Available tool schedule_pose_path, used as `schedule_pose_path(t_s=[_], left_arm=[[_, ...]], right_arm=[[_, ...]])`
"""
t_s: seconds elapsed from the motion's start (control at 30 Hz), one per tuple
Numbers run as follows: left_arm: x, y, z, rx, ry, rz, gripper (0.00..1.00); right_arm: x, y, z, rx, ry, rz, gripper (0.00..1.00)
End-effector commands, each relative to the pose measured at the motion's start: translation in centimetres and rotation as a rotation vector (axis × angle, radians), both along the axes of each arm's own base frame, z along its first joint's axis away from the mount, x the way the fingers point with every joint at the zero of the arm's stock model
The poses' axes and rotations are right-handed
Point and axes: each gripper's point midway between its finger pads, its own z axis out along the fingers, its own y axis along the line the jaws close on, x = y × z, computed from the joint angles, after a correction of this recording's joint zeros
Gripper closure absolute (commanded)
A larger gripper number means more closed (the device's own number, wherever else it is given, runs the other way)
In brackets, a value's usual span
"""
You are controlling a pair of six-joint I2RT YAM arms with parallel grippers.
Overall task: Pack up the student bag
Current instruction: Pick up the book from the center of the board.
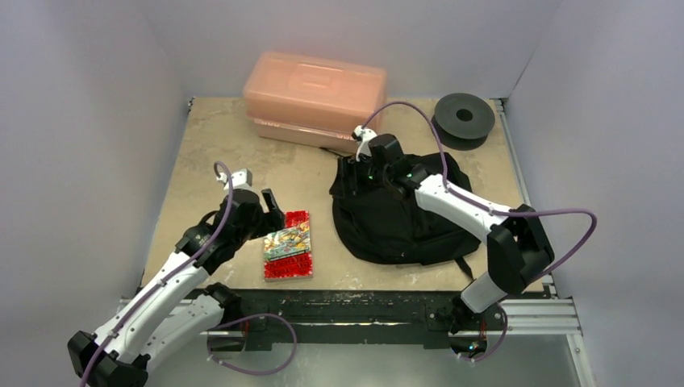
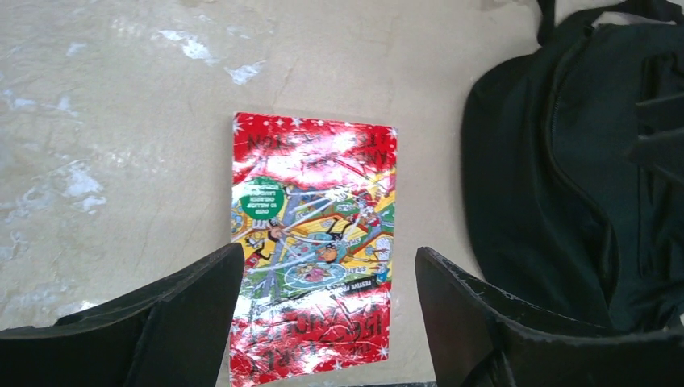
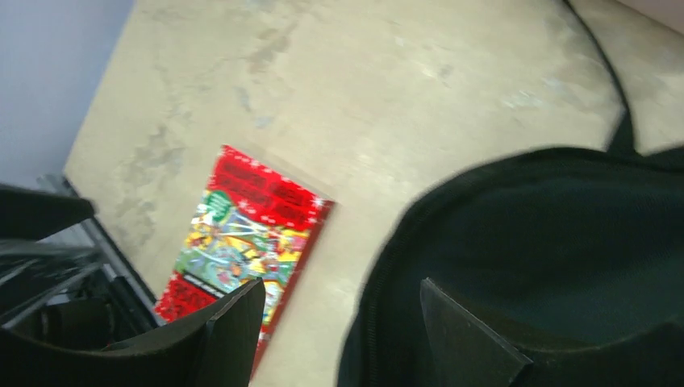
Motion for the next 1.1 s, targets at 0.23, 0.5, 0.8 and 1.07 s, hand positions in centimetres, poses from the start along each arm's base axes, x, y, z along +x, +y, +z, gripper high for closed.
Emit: schedule_pose_path(t_s=[0.23, 0.5, 0.8, 1.07], left_arm=[[-0.5, 1.4, -8.3, 0.035, 0.309, 0.178, 0.19], [-0.7, -0.5, -12.6, -0.058, 0.434, 0.175, 0.23], [-0.1, -2.4, -11.0, -0.164, 0.391, 0.123, 0.37], [0.3, -2.2, -8.0, -0.191, 0.284, 0.105, 0.7]], right_arm=[[-6.9, 10.7, -3.7, 0.173, 0.158, 0.308, 0.25], [-8.5, 11.6, -8.5, 0.116, 0.255, 0.315, 0.27], [-9.4, 12.1, -10.4, 0.133, 0.334, 0.337, 0.44], [-9.0, 12.3, -10.4, 0.124, 0.325, 0.338, 0.48]])
